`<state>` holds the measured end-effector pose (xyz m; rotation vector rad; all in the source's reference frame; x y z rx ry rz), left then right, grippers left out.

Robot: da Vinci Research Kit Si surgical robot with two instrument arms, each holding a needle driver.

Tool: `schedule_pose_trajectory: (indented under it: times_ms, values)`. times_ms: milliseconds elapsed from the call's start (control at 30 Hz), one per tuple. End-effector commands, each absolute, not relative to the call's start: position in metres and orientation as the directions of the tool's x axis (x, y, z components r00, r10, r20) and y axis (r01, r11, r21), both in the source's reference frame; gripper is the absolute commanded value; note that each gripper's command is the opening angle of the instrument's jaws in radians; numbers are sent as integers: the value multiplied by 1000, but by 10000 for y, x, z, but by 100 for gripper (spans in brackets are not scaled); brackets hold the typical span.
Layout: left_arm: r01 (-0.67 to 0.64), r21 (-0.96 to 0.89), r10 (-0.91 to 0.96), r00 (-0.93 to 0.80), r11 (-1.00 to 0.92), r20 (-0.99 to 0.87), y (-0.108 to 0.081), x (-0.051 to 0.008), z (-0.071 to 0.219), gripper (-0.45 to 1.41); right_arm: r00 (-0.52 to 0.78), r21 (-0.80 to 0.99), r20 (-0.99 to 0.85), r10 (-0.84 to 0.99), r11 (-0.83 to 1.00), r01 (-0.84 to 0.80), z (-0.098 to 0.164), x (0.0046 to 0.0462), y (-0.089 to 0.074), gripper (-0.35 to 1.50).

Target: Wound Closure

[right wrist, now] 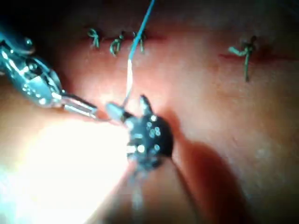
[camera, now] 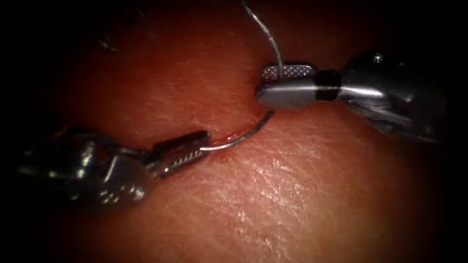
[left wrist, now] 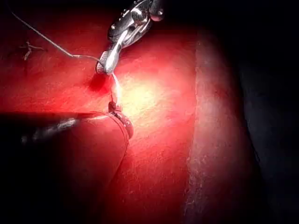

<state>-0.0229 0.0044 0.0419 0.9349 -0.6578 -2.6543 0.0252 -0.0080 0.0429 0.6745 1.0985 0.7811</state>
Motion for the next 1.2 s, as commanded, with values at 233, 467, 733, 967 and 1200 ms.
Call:
schedule_pose_trajectory:
  times_ms: [233, 467, 733, 967, 1200]
  values:
    - [113, 488, -406, -727, -866, -554, 44, -240, 423, -45, 279, 763, -555, 784, 613, -204, 431, 246, -75, -35]
    - [-143, 128, -14, -610, -981, -792, 66, -242, 386, 101, 297, 723, -607, 737, 667, -178, 425, 243, -70, -35]
    - [-208, -368, 423, -425, -906, -800, 87, -241, 365, 113, 301, 675, -667, 682, 724, -145, 413, 241, -66, -35]
    - [-212, -690, 714, -339, -692, -612, 107, -239, 382, 118, 259, 646, -715, 649, 755, -108, 389, 235, -54, -35]
    - [-229, -778, 801, -315, -585, -509, 123, -247, 407, 94, 214, 652, -735, 643, 758, -37, 383, 232, -51, -35]
